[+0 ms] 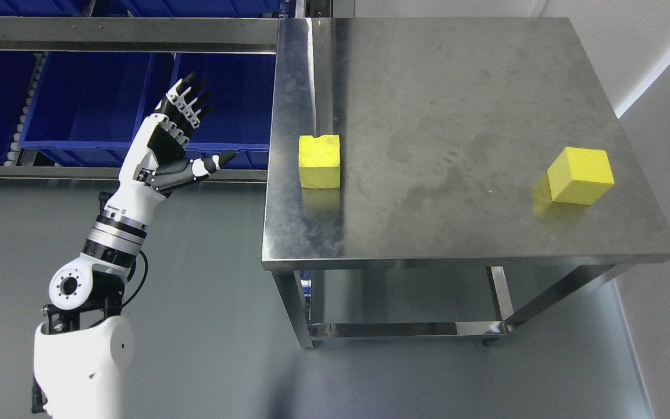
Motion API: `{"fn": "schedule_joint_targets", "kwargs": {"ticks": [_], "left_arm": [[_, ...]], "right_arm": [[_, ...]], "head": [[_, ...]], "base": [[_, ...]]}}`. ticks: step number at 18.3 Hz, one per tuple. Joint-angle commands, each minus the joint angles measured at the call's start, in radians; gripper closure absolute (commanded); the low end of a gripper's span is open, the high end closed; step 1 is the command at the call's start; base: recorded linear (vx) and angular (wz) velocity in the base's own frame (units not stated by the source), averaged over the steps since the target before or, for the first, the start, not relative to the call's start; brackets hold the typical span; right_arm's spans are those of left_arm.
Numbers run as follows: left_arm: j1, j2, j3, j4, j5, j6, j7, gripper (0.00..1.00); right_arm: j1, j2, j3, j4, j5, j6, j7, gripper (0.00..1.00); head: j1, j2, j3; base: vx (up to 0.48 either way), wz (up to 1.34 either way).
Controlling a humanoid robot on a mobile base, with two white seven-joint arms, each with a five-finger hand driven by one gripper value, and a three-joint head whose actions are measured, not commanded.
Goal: Move yellow foam block to right shelf middle
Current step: 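Reach the left hand toward the yellow foam cube nearer the robot, then close the left hand fingers around the yellow foam cube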
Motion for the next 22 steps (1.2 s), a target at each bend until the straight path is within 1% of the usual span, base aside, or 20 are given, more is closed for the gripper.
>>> {"fn": "schedule_joint_targets", "kwargs": {"ticks": [1,3,5,7,10,14,18,20,22], "left_arm": [[-0.123,0.166,-0.212,0.097,-0.008,0.013,-0.038,0.02],[-0.184,0.178,-0.281,0.15,-0.051,0.013,-0.082,0.03],[-0.224,0.171,-0.358,0.208,-0.134,0.013,-0.145,0.03],[-0.246,0.143,-0.406,0.289,-0.211,0.011,-0.168,0.03],[-0.267,0.108,-0.429,0.346,-0.309,0.011,-0.173,0.02],[-0.287,0.086,-0.475,0.407,-0.337,0.01,-0.174,0.02],[-0.316,0.073,-0.484,0.444,-0.358,0.01,-0.174,0.02],[-0.328,0.071,-0.483,0.451,-0.357,0.01,-0.174,0.08],[-0.332,0.06,-0.466,0.451,-0.355,0.001,-0.174,0.2]], "right_arm": [[-0.003,-0.017,0.0,-0.017,0.0,-0.001,0.0,0.0],[-0.002,-0.017,0.0,-0.017,0.0,-0.001,0.0,0.0],[-0.003,-0.017,0.0,-0.017,0.0,-0.001,0.0,0.0],[-0.003,-0.017,0.0,-0.017,0.0,-0.001,0.0,0.0],[-0.003,-0.017,0.0,-0.017,0.0,-0.001,0.0,0.0],[-0.002,-0.017,0.0,-0.017,0.0,-0.001,0.0,0.0],[-0.003,-0.017,0.0,-0.017,0.0,-0.001,0.0,0.0],[-0.002,-0.017,0.0,-0.017,0.0,-0.001,0.0,0.0],[-0.002,-0.017,0.0,-0.017,0.0,-0.001,0.0,0.0]], "head": [[0.0,0.0,0.0],[0.0,0.0,0.0],[0.0,0.0,0.0],[0.0,0.0,0.0],[0.0,0.0,0.0],[0.0,0.0,0.0],[0.0,0.0,0.0],[0.0,0.0,0.0],[0.0,0.0,0.0]], "base": [[0.0,0.0],[0.0,0.0],[0.0,0.0],[0.0,0.0],[0.0,0.0],[0.0,0.0],[0.0,0.0],[0.0,0.0],[0.001,0.02]]}}
